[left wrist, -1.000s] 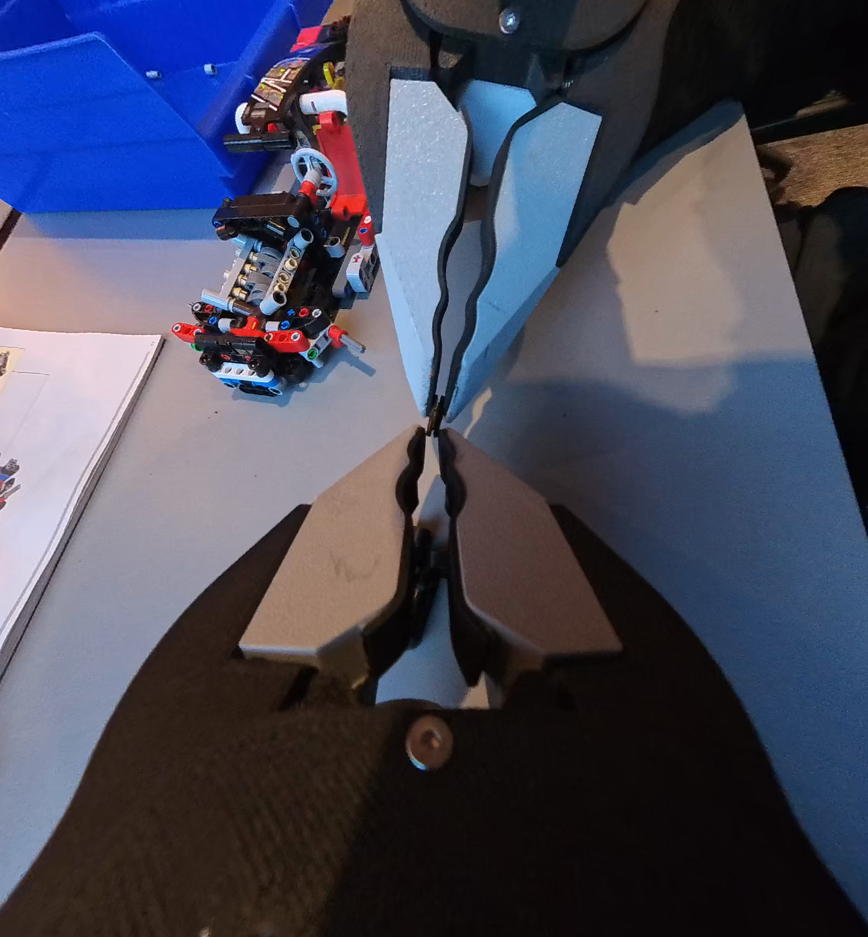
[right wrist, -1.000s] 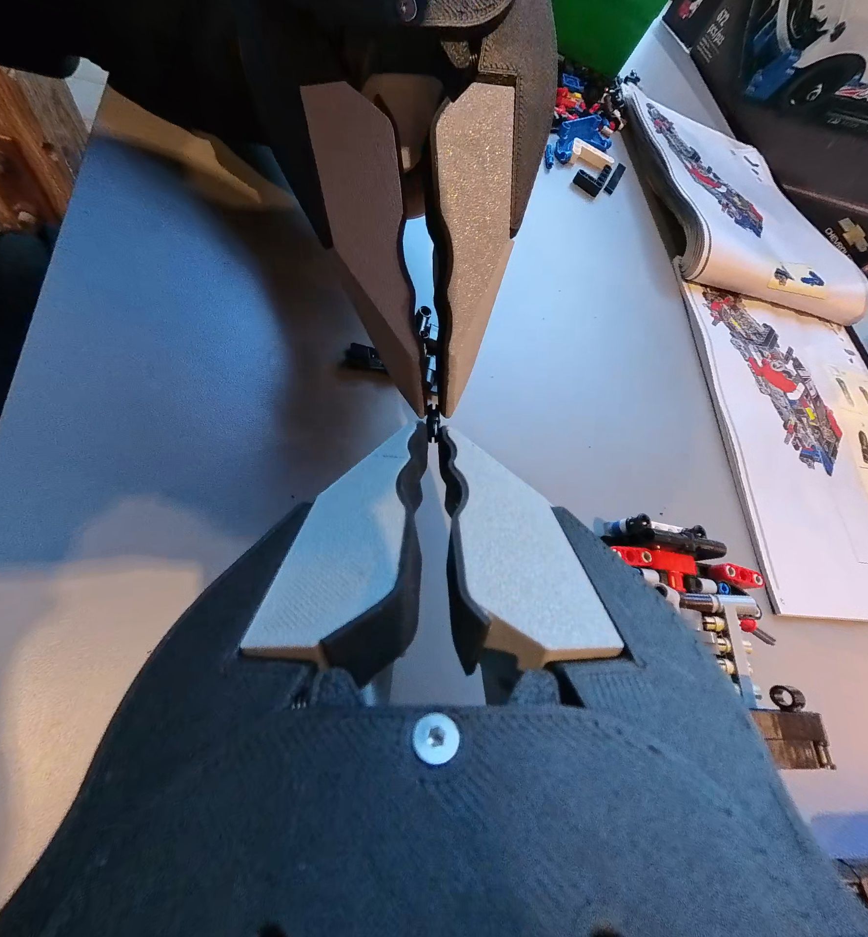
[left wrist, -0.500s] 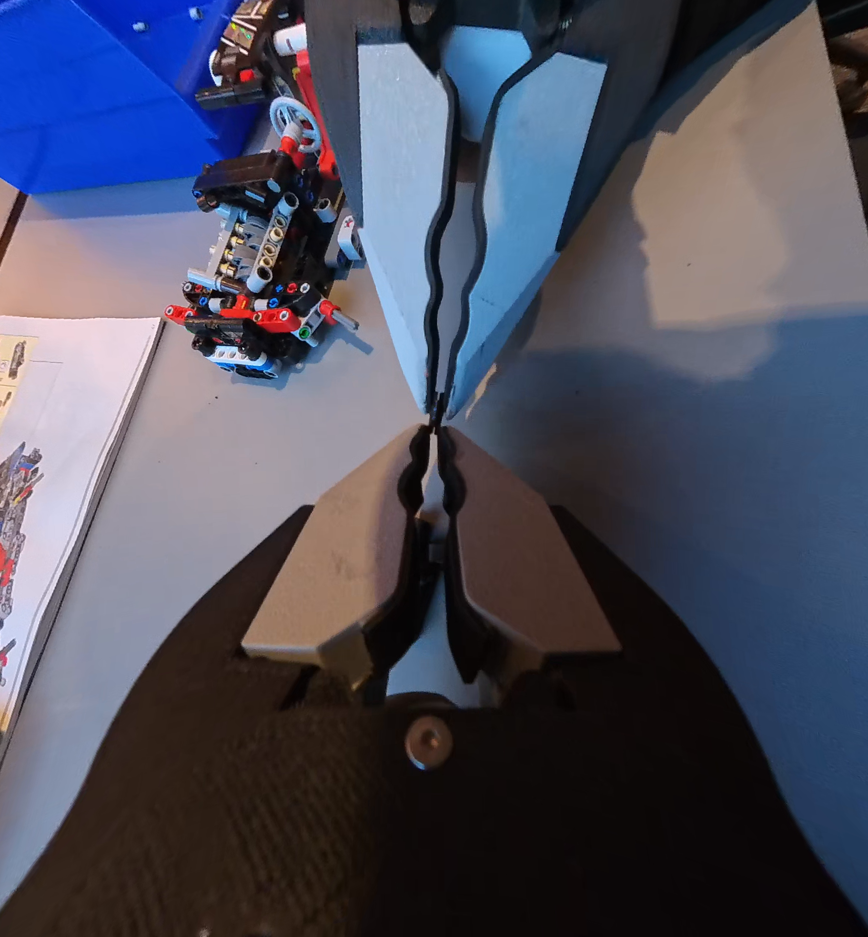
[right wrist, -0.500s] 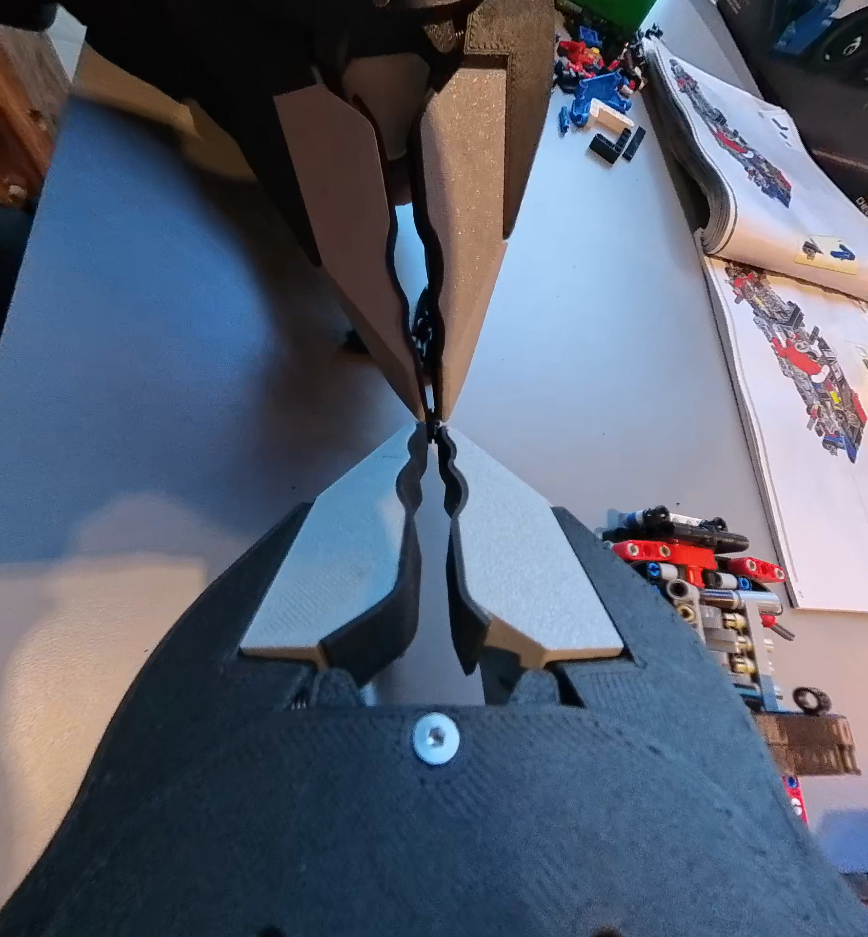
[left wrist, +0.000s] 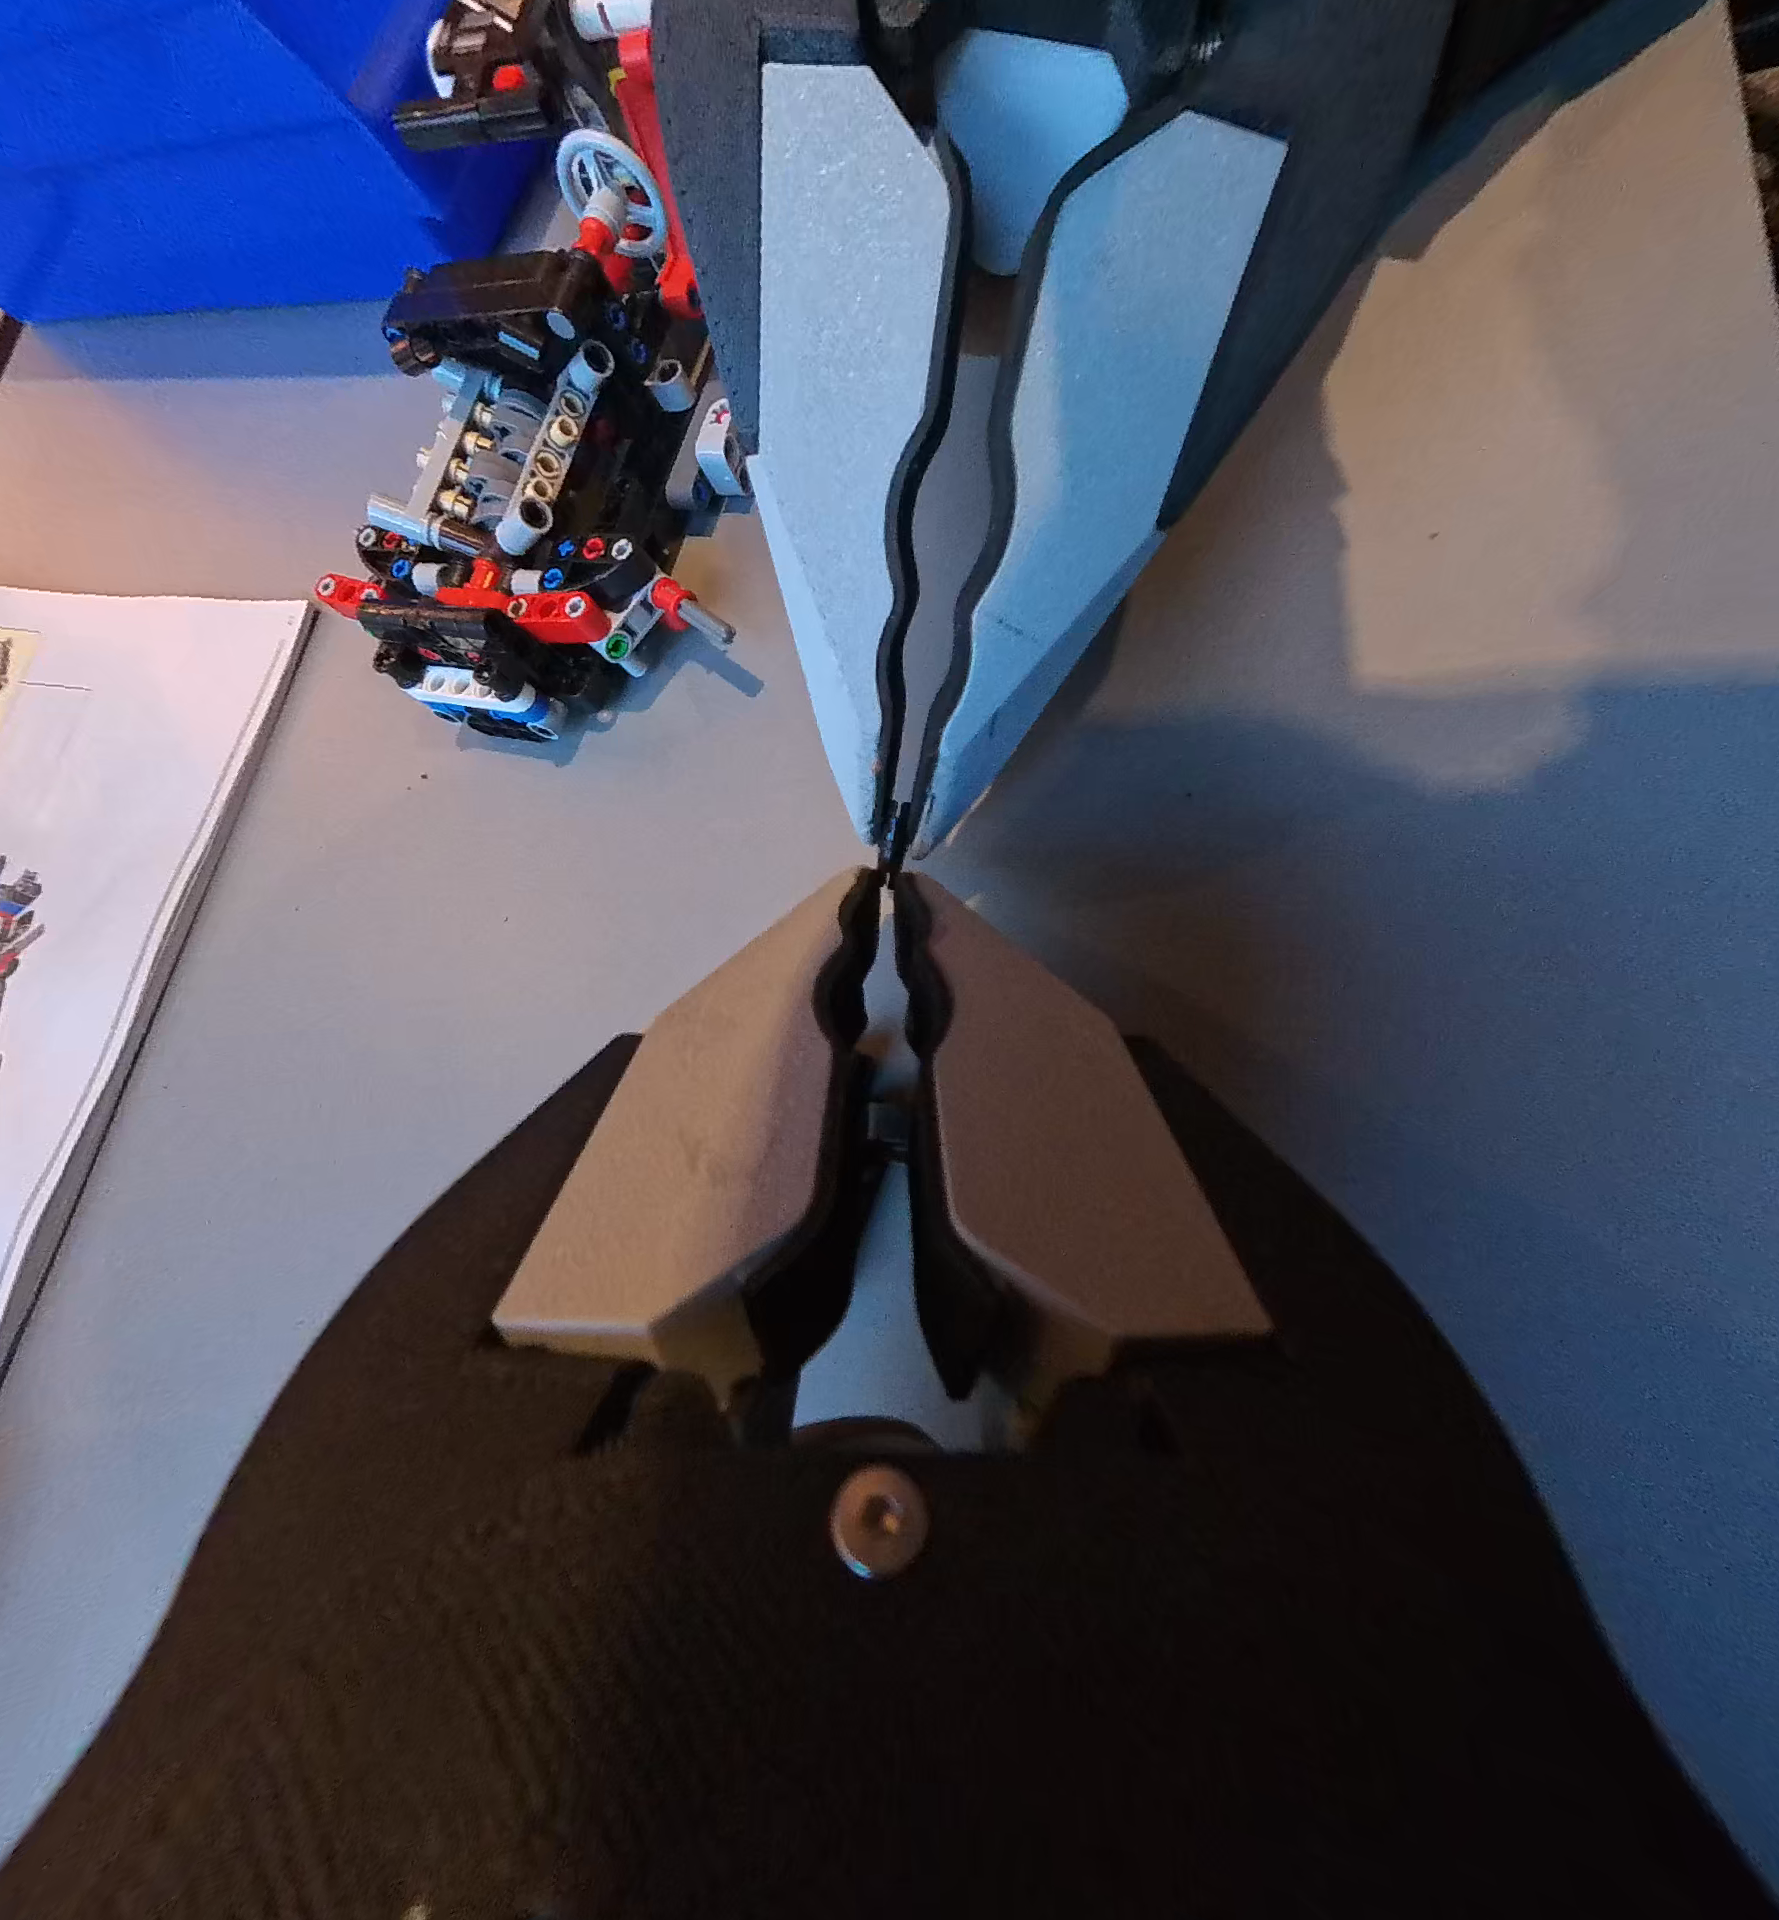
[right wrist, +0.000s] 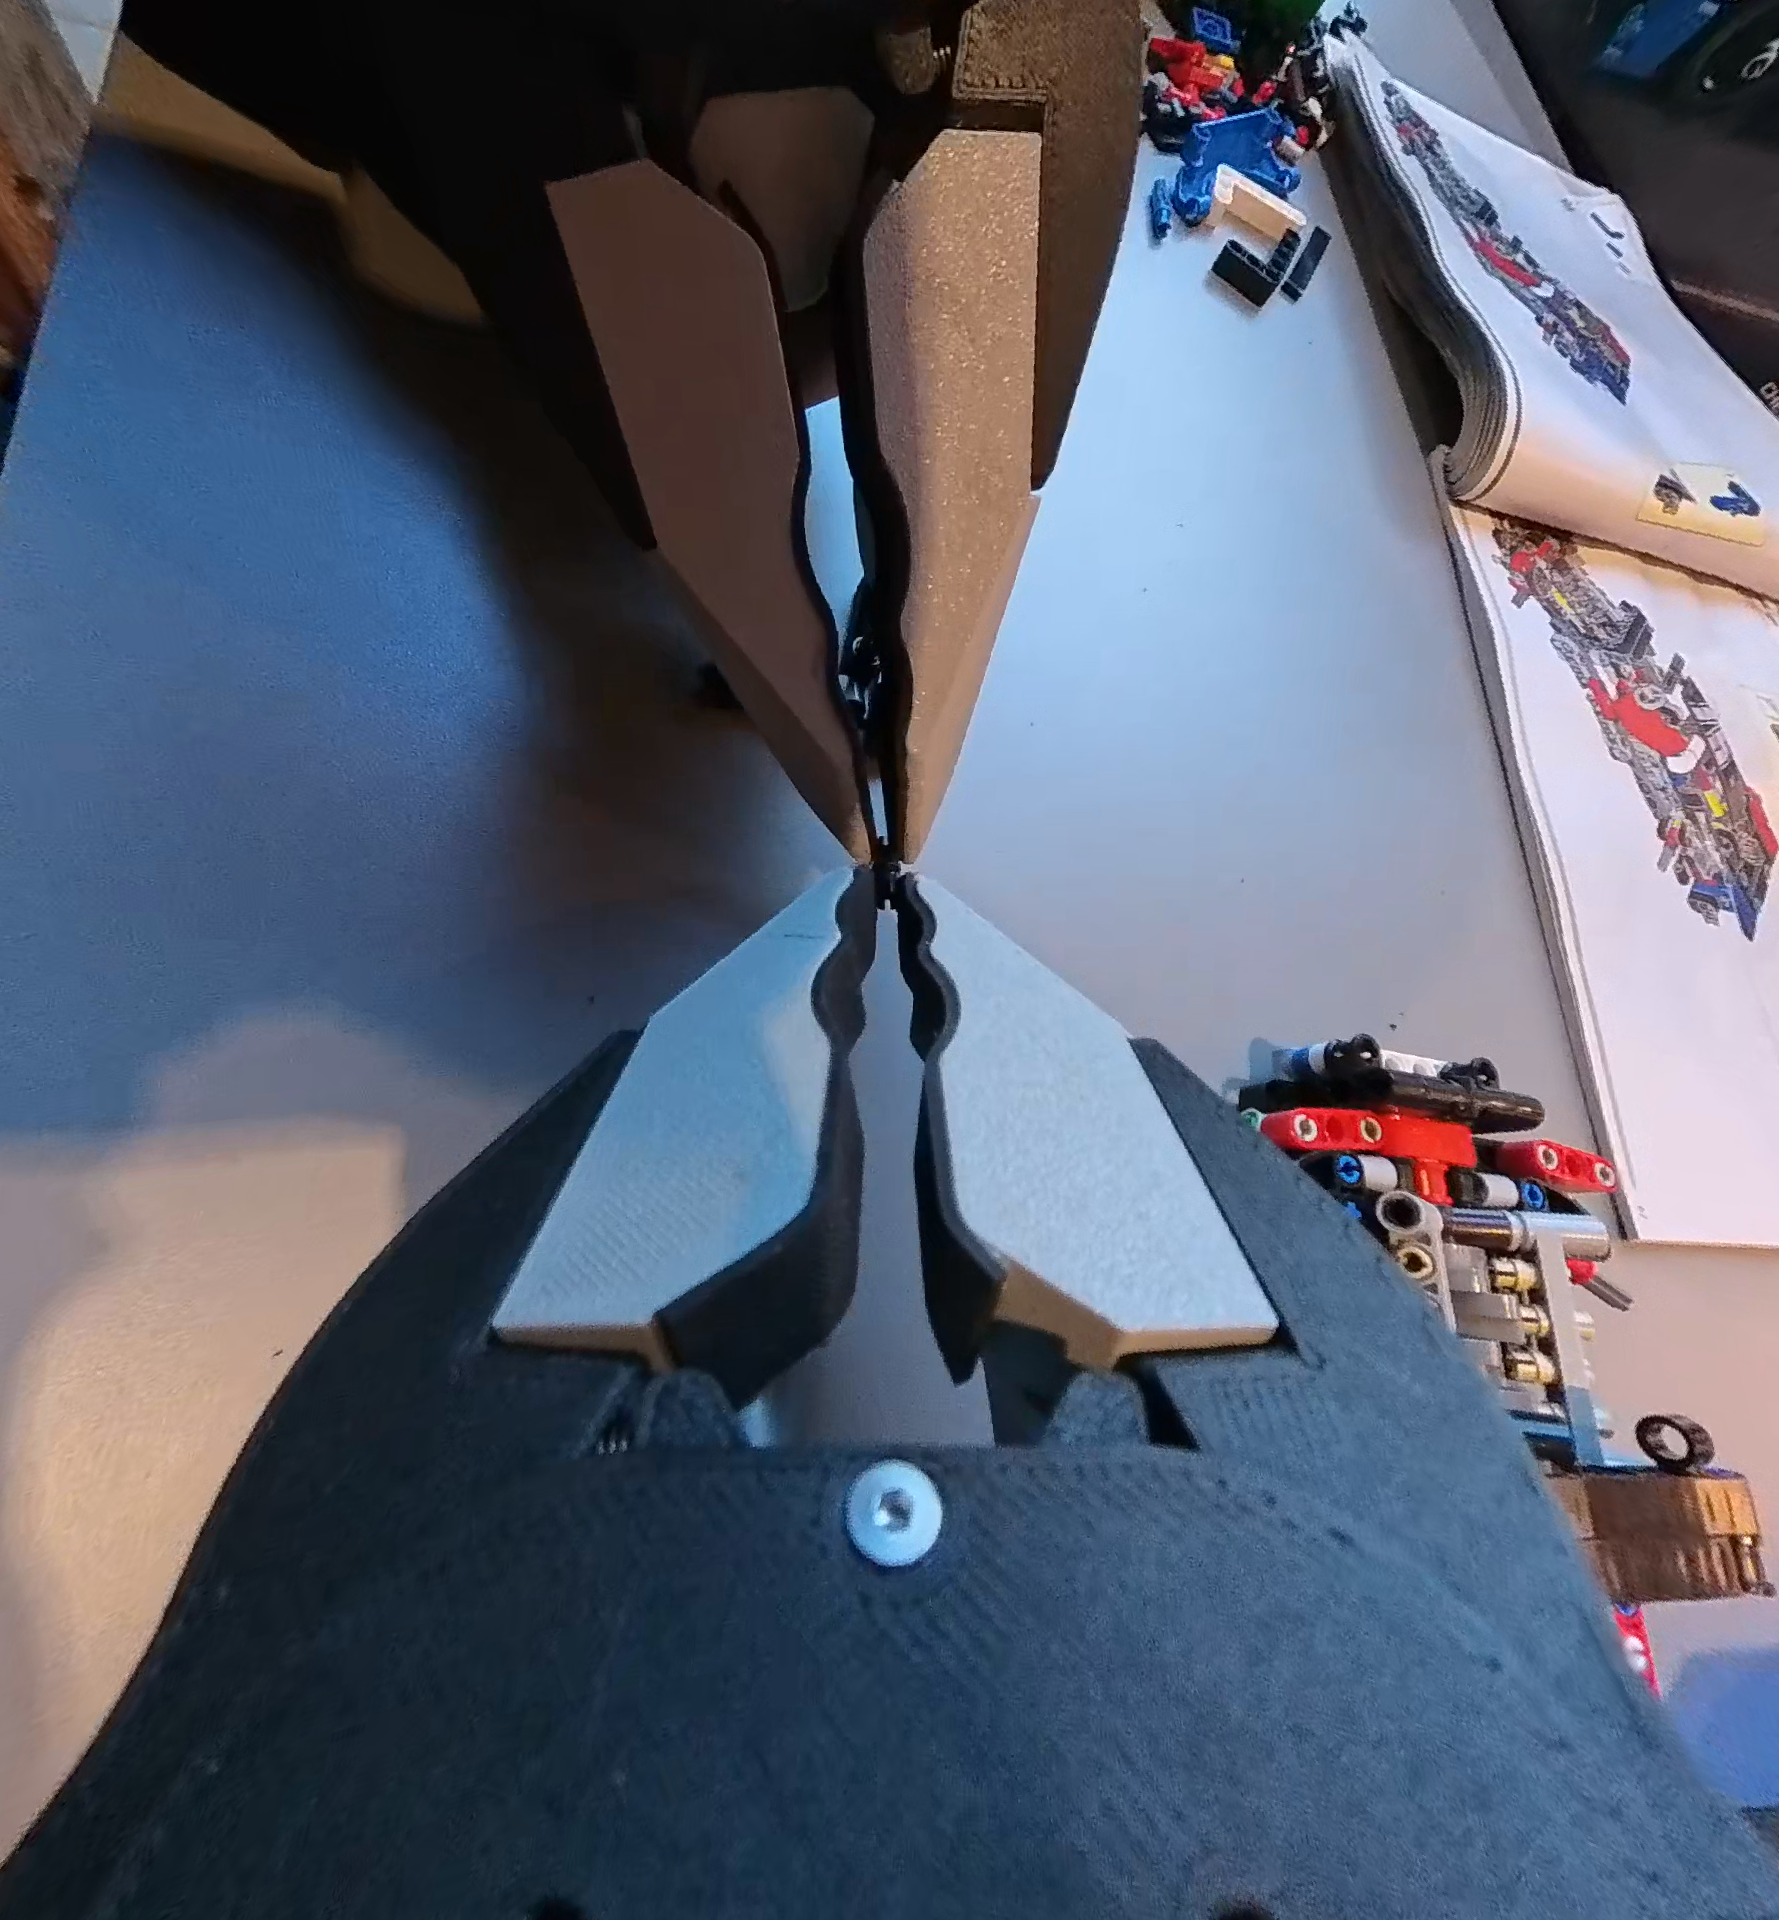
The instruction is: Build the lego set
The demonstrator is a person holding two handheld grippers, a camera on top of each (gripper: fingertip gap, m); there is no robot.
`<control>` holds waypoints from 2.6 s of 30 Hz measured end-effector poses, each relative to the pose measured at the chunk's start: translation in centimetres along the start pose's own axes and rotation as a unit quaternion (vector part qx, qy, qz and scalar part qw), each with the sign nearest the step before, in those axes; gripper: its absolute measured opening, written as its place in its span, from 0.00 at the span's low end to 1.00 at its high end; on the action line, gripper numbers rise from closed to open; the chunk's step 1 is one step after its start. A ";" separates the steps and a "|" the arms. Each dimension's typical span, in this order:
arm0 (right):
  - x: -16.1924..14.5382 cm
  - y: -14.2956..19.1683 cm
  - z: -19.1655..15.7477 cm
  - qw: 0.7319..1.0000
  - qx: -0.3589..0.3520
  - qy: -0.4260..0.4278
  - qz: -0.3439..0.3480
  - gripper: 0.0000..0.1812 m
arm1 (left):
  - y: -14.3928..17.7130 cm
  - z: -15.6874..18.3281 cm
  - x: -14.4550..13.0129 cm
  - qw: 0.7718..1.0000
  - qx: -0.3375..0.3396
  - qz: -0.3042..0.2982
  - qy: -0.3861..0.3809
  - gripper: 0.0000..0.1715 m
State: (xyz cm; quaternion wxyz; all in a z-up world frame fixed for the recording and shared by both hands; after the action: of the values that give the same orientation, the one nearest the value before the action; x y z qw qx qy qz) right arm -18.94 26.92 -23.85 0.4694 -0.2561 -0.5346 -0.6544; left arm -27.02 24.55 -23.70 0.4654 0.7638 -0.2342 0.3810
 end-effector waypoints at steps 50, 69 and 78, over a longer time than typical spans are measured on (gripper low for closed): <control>0.1 0.1 0.2 1.000 0.006 -0.011 0.006 0.00 | -0.2 -0.1 0.2 0.999 0.001 -0.010 -0.036 0.01; 0.1 -0.2 0.2 1.000 0.003 -0.013 0.000 0.00 | -0.2 -0.1 0.0 0.999 0.016 -0.030 -0.035 0.00; 0.1 -0.2 0.3 1.000 -0.003 -0.011 0.000 0.00 | -0.2 -0.2 -0.2 0.999 0.019 -0.026 -0.031 0.00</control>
State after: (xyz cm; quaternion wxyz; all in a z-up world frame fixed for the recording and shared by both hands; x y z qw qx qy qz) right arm -19.24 27.14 -23.76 0.4627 -0.2646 -0.5375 -0.6535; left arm -27.09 24.84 -23.84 0.4529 0.7897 -0.2217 0.3494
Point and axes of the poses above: each gripper's, where its closed fingertips meet, y back along the fingers, x out of its top, z = x × y across the jaws, the point moved 6 cm from there along y, back along the fingers, and after that the axes turned 9 degrees about z, right-handed, at the moved point
